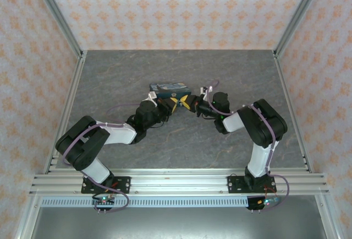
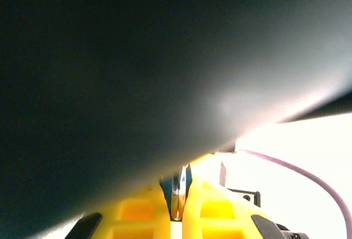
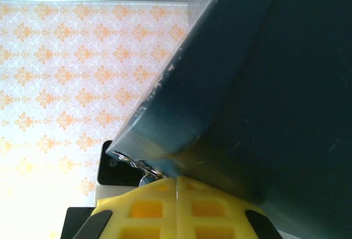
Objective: Unlock a padlock with a key
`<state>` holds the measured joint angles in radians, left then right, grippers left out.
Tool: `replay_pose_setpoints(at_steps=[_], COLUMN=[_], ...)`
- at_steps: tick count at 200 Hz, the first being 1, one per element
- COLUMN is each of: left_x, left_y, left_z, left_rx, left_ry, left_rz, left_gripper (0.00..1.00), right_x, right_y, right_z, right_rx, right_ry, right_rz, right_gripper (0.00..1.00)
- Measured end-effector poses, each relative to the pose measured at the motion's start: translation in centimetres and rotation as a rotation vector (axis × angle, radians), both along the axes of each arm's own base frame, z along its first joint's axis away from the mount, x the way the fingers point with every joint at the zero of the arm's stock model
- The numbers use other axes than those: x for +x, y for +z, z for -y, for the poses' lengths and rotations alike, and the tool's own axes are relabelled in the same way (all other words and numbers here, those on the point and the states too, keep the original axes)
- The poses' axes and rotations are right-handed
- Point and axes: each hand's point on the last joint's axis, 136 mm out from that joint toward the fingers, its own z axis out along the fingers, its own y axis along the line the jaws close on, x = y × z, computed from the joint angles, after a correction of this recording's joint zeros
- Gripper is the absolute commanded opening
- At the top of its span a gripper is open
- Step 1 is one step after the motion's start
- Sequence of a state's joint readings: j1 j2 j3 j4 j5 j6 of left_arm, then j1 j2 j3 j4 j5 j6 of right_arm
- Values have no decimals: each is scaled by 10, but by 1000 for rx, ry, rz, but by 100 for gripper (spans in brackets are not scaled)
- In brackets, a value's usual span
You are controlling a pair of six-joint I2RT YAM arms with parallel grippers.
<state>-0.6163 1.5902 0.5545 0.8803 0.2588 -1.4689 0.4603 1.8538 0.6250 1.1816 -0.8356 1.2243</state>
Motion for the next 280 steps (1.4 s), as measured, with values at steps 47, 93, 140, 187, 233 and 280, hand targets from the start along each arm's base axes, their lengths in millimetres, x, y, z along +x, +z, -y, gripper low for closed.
replay_pose_setpoints(at_steps=[47,93,140,187,233,280], left_x=[6,14,15,3,-14,-25], left_y=[1,0,-3,-20,-34,-41], left_z=[-3,-7,-8,-7,4,16], left_rx=[-4,-25,-23,11,39,61], left_ry=[38,82,90,74,-13,-102], left_rz=[14,25,21,-15,-35,-35], left_gripper=[0,0,0,0,0,0], right_x=[5,15,16,4,-16,-35], right_y=[8,8,5,-10,-27,-39], right_z=[-14,-16,-16,-16,-1,17], right_rx=[18,-2,-4,-31,-88,-182], right_ry=[-33,-70,-82,-68,-58,-59], right_rz=[-9,-14,-24,-53,-82,-83], right_gripper=[0,0,0,34,66,67])
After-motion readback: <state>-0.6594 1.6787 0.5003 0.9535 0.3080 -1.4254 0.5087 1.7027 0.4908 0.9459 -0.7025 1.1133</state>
